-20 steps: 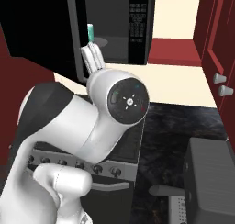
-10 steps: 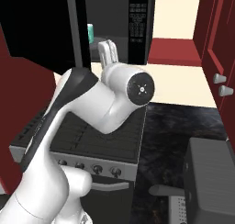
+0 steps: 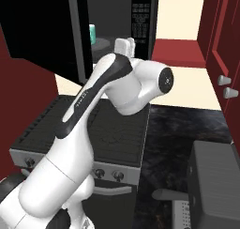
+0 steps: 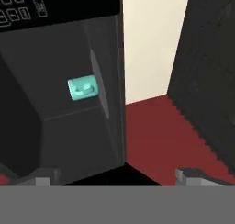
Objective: Open the microwave door.
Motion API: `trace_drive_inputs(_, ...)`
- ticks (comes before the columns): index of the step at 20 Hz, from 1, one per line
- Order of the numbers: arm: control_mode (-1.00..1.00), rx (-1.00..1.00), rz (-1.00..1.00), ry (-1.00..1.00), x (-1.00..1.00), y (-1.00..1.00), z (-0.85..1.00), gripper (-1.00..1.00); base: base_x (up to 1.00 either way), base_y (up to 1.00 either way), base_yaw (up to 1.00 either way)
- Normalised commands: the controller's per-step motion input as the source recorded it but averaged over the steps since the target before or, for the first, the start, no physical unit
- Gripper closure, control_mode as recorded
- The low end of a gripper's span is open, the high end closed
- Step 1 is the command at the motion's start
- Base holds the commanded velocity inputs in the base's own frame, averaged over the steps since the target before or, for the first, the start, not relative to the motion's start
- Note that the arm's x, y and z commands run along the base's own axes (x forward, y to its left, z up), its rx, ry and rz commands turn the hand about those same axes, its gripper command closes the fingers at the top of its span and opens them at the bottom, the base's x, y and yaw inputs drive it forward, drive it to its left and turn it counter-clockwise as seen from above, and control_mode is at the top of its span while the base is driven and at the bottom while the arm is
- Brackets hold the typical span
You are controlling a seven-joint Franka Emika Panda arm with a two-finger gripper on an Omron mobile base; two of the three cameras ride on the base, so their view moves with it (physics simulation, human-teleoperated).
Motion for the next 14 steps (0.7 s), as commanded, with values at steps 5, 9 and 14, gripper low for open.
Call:
trace_drive_inputs(5,-1.0,0.13,0.18,0.06,0.35,0.19,0.0,-1.0,0.0,0.0,0.0)
trace_drive_inputs(9,-1.0,0.07,0.22,0.08,0.0,0.53,0.0,-1.0,0.0,0.0,0.0)
trace_drive_inputs(14,-1.0,0.02,0.25,0.07,-0.13,0.73,0.0,-1.0,0.0,0.0,0.0)
